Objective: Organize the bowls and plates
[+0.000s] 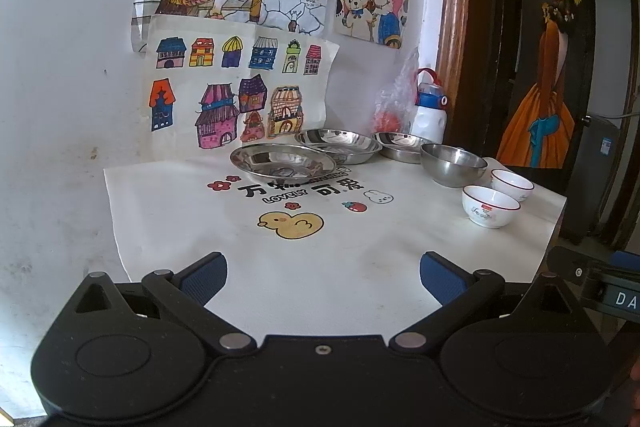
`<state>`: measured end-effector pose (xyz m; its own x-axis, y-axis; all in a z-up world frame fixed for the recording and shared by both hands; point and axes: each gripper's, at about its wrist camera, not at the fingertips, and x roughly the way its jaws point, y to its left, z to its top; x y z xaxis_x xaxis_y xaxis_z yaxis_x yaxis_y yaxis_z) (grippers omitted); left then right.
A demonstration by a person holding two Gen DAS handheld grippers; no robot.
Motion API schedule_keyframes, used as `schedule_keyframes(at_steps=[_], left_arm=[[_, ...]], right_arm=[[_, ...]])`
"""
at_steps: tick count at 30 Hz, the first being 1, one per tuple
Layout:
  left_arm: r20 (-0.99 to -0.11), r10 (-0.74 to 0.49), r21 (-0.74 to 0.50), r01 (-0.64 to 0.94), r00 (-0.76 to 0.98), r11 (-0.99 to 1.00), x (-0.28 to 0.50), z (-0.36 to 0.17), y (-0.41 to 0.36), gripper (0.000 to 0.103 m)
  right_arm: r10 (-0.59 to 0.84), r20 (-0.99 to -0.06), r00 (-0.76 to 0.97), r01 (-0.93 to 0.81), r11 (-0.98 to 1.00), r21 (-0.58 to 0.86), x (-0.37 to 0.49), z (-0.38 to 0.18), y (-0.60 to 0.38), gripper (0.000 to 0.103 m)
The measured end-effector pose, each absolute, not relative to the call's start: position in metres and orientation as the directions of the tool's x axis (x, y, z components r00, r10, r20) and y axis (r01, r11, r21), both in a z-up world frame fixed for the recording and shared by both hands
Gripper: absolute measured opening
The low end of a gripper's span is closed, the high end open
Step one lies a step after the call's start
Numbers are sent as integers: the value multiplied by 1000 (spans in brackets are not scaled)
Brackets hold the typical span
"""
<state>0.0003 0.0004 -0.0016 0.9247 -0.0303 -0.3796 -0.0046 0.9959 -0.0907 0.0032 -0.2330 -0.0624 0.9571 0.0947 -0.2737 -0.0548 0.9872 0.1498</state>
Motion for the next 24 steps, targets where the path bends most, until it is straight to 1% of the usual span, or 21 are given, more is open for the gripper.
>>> schedule_keyframes(at_steps=[24], left_arm=[[-381,-35,-94,-1,924,996,-1,-3,3,102]], right_arm=[[95,-275,957,-55,987,150,2,-64,-232,103]])
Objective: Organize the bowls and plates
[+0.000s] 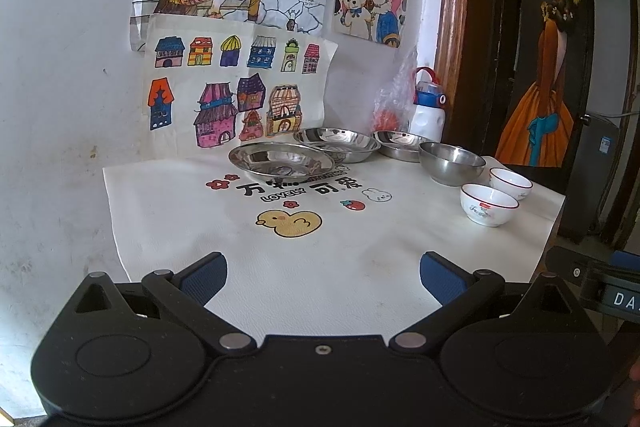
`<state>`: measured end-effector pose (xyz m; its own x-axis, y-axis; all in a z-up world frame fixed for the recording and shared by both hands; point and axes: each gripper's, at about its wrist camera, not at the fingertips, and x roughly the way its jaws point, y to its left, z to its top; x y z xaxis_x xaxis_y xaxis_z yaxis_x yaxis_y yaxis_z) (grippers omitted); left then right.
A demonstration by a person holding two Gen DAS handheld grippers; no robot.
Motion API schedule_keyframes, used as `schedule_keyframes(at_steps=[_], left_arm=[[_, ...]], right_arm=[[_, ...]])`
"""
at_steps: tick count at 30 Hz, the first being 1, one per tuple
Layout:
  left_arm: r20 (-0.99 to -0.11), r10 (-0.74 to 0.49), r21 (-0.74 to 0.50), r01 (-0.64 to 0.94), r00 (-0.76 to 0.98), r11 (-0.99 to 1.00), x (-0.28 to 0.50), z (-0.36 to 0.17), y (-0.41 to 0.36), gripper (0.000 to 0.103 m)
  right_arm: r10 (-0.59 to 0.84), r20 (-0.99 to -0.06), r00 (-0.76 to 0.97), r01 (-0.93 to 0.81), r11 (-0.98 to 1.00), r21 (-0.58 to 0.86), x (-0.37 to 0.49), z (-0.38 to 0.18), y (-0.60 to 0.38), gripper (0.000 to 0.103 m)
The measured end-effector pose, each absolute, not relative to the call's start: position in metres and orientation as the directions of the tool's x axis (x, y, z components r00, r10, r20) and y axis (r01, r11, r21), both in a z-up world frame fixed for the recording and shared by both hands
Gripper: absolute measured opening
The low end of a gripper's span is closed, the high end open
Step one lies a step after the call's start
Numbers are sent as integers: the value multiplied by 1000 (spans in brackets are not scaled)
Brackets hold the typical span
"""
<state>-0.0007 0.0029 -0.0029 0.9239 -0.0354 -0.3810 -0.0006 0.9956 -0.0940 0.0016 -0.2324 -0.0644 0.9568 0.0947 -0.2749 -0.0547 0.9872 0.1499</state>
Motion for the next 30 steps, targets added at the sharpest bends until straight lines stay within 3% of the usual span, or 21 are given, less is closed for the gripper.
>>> schedule_keyframes(at_steps=[23,30], left_arm=[[-398,-30,-89,-6,917,996,0,-4,-1,102],[-433,0,-34,-16,901,999,21,2,0,102]], right_arm=[[100,-272,957,-61,987,148,6,-68,-231,103],[145,-255,956,-120,987,110,28,-57,-234,103]])
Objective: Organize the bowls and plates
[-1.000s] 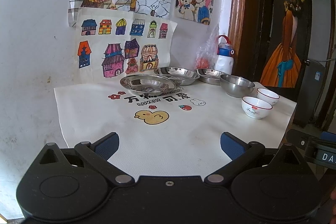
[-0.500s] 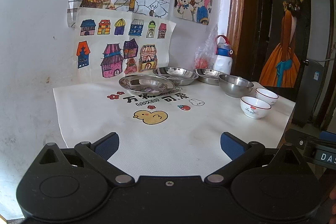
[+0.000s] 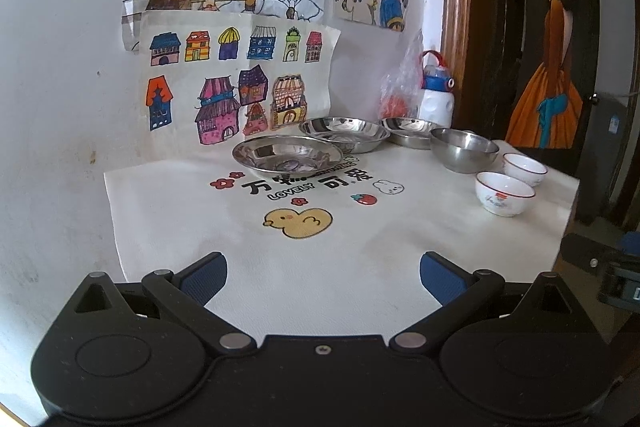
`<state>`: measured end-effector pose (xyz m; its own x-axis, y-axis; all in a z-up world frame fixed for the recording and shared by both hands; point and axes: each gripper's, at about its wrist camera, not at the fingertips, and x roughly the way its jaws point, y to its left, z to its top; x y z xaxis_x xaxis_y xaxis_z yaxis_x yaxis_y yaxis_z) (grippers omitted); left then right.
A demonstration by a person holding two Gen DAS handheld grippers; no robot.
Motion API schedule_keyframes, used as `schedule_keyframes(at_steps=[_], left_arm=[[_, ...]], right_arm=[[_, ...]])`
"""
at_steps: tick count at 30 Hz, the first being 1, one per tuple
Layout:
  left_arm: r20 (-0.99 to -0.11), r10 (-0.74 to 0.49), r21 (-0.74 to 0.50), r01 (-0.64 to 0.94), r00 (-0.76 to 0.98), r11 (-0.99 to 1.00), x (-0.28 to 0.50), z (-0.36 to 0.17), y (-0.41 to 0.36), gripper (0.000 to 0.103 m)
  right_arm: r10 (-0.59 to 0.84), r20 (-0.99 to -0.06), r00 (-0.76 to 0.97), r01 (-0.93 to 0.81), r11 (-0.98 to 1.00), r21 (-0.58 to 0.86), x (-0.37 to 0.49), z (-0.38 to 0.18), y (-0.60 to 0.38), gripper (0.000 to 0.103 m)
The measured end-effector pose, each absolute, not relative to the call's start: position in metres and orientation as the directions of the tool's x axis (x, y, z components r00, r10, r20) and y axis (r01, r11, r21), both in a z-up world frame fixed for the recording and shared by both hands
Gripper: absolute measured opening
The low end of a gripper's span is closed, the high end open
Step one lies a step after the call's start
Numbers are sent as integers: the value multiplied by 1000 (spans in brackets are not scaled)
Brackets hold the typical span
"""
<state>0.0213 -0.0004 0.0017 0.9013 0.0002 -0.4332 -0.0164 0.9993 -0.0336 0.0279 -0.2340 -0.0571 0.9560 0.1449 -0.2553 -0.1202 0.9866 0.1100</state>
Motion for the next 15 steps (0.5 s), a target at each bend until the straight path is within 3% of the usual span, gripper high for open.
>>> schedule_keyframes(at_steps=[15], left_arm=[[-454,-29,-11,27,891,1000,143,54,32,102]], right_arm=[[349,-233,908,-345,937,57,132,2,-242,103]])
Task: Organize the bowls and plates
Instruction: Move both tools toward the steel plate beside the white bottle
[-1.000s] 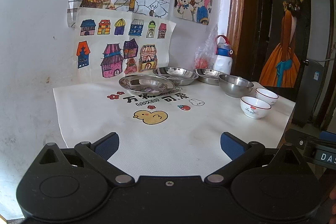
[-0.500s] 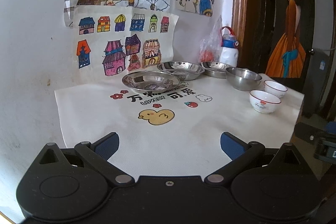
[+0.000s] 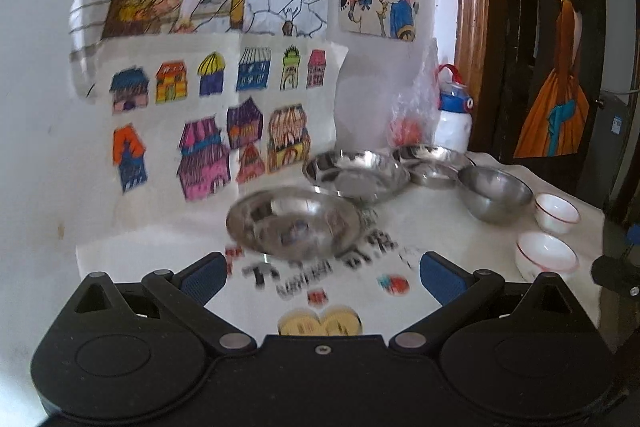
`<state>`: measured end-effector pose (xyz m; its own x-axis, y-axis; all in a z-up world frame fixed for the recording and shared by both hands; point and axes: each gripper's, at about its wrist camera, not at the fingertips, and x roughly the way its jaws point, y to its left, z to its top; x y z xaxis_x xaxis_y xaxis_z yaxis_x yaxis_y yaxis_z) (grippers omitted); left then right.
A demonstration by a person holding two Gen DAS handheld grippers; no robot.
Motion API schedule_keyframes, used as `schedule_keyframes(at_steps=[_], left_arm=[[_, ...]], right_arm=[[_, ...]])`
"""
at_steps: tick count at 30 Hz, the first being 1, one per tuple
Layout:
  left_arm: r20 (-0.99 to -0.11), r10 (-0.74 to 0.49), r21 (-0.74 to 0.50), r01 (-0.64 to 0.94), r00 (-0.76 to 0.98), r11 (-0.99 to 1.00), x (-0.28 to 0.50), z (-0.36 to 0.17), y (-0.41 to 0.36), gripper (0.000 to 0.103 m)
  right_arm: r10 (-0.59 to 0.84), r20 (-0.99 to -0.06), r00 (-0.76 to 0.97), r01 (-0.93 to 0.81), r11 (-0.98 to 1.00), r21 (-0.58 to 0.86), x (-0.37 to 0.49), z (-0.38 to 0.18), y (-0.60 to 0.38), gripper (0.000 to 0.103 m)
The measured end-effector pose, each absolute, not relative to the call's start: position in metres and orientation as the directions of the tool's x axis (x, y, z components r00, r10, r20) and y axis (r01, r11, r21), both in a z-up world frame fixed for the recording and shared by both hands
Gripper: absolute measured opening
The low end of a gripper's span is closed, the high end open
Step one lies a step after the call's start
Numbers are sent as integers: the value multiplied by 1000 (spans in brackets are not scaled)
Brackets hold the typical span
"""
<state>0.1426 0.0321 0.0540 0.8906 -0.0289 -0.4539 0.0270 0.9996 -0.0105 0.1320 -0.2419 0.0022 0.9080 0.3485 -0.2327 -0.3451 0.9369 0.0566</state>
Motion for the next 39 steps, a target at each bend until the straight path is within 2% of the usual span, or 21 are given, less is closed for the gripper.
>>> schedule_keyframes(at_steps=[5,10,14,19,26,32,38,39], left_arm=[[-448,-50,11,62,892,998,190,74,36,102],[-442,-106,10,123,891,992,243,89,27,102],[-438,-219,-20,234,872,972,292,98,11,102],[-467,-261,-19,286,845,958,363,99,-20,102],[-552,-313,-22,361,773,932,466,72,-65,102],[-609,-326,-31,389,723,921,523,48,-84,102],[-673,-325,-37,409,664,912,552,28,-90,102],[-681,-328,-44,409,655,911,556,25,-90,102]], right_arm=[[377,-274,885,-385,922,25,177,30,-244,103],[387,-331,861,-384,920,76,238,54,-262,103],[377,-385,843,-348,926,145,298,65,-283,103],[362,-478,800,-271,929,250,380,57,-309,103],[388,-602,697,-189,910,369,476,19,-337,100],[422,-662,620,-166,895,415,515,-13,-340,90],[448,-680,580,-184,885,427,529,-27,-330,73],[447,-686,573,-182,886,426,529,-28,-327,66]])
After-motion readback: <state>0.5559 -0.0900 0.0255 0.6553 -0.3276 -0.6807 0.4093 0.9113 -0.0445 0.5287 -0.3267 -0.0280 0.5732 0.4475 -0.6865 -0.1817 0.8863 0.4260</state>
